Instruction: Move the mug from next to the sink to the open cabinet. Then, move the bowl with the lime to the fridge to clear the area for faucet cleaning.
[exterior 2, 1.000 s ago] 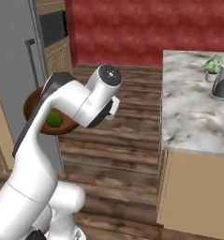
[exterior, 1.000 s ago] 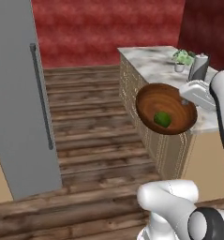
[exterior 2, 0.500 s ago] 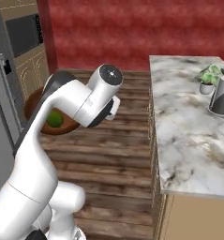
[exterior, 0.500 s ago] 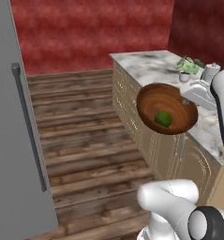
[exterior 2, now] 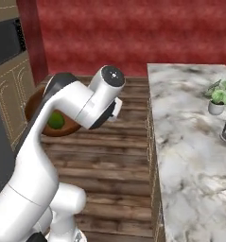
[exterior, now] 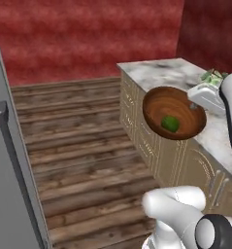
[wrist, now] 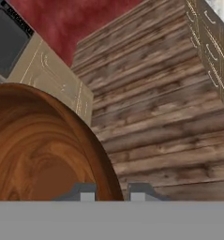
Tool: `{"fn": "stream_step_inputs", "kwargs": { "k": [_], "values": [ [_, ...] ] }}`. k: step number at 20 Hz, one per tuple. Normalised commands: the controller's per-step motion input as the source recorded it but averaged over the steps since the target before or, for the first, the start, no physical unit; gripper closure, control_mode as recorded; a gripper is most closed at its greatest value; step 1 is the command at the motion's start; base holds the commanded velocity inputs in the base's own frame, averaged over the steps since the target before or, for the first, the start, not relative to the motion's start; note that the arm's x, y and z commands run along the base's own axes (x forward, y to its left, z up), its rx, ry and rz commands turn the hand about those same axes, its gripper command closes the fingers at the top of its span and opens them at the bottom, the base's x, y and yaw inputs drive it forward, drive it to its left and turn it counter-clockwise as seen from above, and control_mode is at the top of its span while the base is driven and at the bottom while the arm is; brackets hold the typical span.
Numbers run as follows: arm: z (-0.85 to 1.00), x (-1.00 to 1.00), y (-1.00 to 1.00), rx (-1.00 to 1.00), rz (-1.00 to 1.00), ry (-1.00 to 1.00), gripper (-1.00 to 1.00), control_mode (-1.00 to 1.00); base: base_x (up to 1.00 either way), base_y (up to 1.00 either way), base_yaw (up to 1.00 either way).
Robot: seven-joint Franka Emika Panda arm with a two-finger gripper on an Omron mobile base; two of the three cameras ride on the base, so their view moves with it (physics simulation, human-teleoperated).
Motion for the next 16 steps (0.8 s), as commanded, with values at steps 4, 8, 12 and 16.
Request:
{"fn": "stream_step_inputs", "kwargs": {
  "k": [4, 8, 12, 16],
  "values": [
    [0.00, 0.00, 0.00, 0.00, 0.00, 0.00, 1.00, 1.00, 1.00, 0.00, 0.09],
    [0.00, 0.00, 0.00, 0.00, 0.00, 0.00, 1.00, 1.00, 1.00, 0.00, 0.12],
    [0.00, 0.00, 0.00, 0.00, 0.00, 0.00, 1.00, 1.00, 1.00, 0.00, 0.21],
    [0.00, 0.00, 0.00, 0.00, 0.00, 0.00, 1.00, 1.00, 0.90, 0.02, 0.51]
  ]
}}
